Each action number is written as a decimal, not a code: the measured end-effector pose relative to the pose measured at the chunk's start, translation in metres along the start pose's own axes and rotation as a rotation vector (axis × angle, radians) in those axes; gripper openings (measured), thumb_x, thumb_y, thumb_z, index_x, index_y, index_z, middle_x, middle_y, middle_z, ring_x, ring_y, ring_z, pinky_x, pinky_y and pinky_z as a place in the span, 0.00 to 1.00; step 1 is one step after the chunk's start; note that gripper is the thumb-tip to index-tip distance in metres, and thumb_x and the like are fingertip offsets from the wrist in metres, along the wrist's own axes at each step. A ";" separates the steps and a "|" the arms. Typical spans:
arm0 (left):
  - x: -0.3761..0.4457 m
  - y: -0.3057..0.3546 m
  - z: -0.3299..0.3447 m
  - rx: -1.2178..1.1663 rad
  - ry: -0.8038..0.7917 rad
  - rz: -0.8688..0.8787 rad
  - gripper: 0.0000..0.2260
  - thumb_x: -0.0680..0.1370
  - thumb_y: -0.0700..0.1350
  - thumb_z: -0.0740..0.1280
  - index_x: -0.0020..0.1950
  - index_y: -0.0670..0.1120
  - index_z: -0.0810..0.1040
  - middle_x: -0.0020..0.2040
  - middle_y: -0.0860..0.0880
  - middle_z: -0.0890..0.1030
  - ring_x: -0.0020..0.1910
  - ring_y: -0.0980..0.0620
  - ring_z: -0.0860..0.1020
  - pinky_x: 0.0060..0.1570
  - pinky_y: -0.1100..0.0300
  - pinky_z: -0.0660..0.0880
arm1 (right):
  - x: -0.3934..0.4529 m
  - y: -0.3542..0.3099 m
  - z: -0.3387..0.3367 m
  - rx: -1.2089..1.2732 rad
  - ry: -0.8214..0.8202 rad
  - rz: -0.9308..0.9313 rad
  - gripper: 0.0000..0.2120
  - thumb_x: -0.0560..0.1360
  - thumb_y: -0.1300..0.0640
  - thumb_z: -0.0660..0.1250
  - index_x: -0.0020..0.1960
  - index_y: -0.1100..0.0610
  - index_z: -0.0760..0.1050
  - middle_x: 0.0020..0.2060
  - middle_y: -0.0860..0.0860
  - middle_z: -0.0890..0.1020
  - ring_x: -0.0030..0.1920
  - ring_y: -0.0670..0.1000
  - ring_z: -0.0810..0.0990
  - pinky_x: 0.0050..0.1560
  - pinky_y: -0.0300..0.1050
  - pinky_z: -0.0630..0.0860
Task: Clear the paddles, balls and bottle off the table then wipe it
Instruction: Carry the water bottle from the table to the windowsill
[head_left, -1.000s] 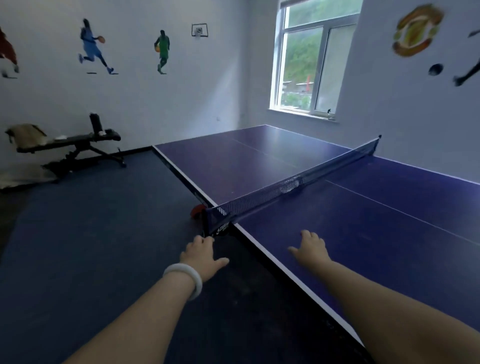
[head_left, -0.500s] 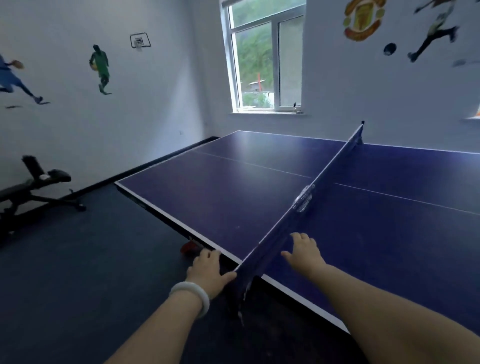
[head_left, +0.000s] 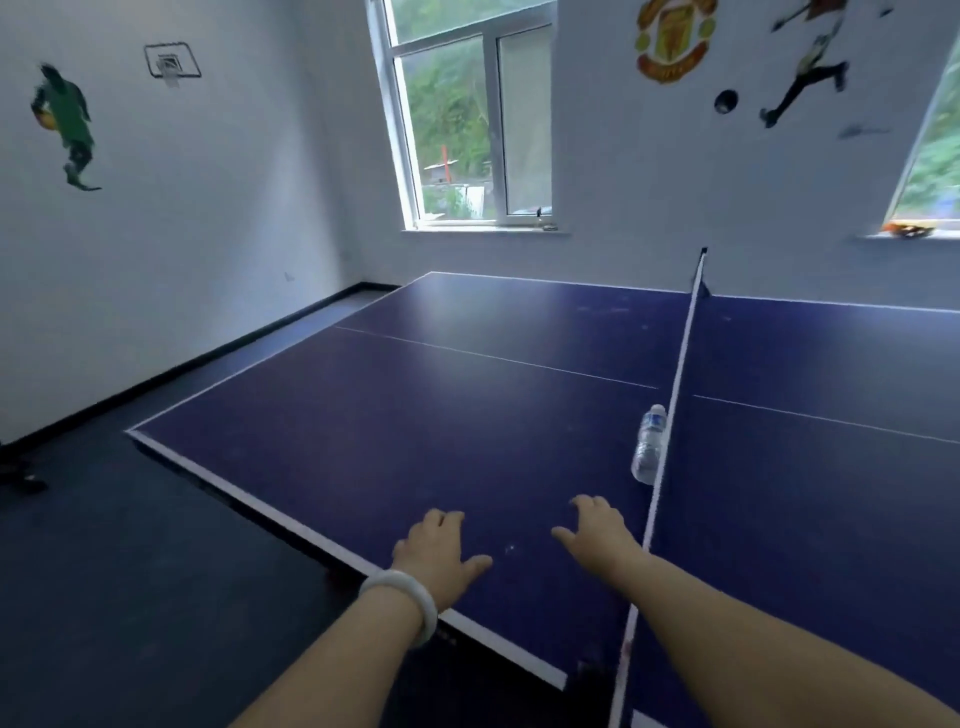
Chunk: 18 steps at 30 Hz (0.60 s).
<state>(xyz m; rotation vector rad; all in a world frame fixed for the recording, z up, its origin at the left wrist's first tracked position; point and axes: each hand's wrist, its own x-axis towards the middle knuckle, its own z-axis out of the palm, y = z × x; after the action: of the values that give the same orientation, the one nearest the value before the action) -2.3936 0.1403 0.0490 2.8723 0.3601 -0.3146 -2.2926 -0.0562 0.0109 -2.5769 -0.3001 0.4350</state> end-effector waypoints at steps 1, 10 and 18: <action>0.016 -0.007 -0.005 0.010 -0.002 0.040 0.32 0.79 0.62 0.60 0.78 0.49 0.56 0.75 0.48 0.61 0.72 0.47 0.64 0.68 0.48 0.66 | 0.009 -0.005 0.002 0.010 0.022 0.028 0.30 0.81 0.46 0.62 0.76 0.59 0.58 0.72 0.56 0.64 0.71 0.58 0.64 0.70 0.51 0.66; 0.143 -0.029 -0.036 0.015 -0.057 0.328 0.31 0.79 0.61 0.61 0.77 0.49 0.58 0.74 0.48 0.62 0.71 0.47 0.66 0.69 0.48 0.67 | 0.052 -0.021 0.003 0.133 0.166 0.368 0.28 0.80 0.45 0.63 0.74 0.57 0.62 0.69 0.55 0.67 0.67 0.55 0.69 0.64 0.48 0.71; 0.231 -0.003 -0.003 0.022 -0.175 0.427 0.32 0.79 0.61 0.62 0.78 0.49 0.56 0.76 0.50 0.59 0.73 0.49 0.62 0.70 0.49 0.64 | 0.120 0.018 -0.010 0.156 0.181 0.511 0.27 0.80 0.46 0.63 0.73 0.58 0.63 0.69 0.55 0.68 0.66 0.54 0.72 0.64 0.49 0.72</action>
<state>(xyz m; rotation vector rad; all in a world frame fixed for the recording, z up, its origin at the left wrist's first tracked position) -2.1754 0.1941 -0.0041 2.8172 -0.2864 -0.4829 -2.1760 -0.0412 -0.0202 -2.4948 0.4491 0.3771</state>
